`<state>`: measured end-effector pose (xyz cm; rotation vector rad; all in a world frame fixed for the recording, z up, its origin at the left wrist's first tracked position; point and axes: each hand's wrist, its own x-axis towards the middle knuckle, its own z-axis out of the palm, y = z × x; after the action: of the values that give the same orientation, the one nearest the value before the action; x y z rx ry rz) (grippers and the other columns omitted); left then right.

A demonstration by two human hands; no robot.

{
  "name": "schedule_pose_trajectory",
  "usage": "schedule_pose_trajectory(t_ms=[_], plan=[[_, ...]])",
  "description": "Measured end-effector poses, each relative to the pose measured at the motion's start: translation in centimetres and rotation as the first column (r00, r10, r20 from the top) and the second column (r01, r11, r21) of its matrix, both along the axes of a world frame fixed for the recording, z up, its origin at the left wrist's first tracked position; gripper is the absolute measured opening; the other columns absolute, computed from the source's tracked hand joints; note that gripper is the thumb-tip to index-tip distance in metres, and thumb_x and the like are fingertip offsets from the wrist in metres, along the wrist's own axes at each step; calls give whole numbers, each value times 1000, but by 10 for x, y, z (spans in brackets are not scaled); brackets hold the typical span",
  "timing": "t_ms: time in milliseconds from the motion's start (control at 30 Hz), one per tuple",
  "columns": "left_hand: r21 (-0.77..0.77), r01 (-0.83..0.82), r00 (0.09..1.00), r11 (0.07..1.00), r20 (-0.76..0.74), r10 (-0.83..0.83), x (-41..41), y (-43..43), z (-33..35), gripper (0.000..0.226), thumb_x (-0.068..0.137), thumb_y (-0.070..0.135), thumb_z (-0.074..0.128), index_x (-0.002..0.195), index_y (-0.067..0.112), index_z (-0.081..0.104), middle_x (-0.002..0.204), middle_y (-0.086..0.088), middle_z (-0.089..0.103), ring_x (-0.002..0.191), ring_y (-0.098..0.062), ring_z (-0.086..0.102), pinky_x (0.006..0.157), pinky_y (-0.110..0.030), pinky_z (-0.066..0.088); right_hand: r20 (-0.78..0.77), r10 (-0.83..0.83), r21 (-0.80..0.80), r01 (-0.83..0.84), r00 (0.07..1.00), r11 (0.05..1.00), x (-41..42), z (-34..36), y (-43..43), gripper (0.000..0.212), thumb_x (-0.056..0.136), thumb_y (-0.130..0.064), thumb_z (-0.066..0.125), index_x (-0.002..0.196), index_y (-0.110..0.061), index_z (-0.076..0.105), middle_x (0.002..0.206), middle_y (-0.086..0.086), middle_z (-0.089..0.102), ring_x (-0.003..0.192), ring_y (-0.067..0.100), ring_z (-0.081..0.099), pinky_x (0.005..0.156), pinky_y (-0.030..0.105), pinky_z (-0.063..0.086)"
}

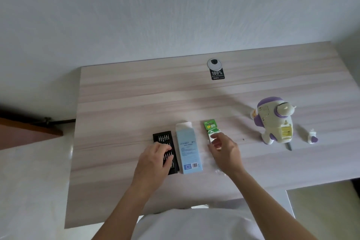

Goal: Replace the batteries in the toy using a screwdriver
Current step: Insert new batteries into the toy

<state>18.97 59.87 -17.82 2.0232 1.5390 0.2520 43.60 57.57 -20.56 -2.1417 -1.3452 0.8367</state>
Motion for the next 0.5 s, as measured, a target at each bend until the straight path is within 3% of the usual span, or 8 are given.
schedule_pose_trajectory(t_ms=[167,233,333,500], plan=[[23,151,985,988,-92,-148,60,-11,-2,32,81,41,47,96,20,66,91,3,65,81,-22,64,63,-38,55,159,126,83,-140,979,987,68,3,-31,17,83,-9,74,98,-15,69,83,-4,65,71,15,63,65,40,57],[11,168,980,986,-109,-166,86,-18,-7,30,83,41,51,100,20,66,96,2,65,88,-23,64,69,-39,54,177,198,61,-212,964,975,87,2,-38,14,84,-11,74,96,-17,69,83,-6,64,70,13,62,64,38,57],[-83,144,981,986,-118,-153,119,-32,-13,28,95,38,54,117,21,61,116,3,58,110,-20,53,91,-36,45,169,326,21,-334,930,942,103,-3,-42,11,87,-16,73,96,-21,69,87,-8,64,72,12,63,62,38,58],[-95,21,995,995,-97,-31,160,-49,-27,25,98,35,55,117,21,61,113,2,56,105,-18,51,88,-31,42,122,416,-18,-417,901,909,108,-9,-34,7,91,-24,67,98,-23,69,93,-5,65,78,20,66,64,40,56]])
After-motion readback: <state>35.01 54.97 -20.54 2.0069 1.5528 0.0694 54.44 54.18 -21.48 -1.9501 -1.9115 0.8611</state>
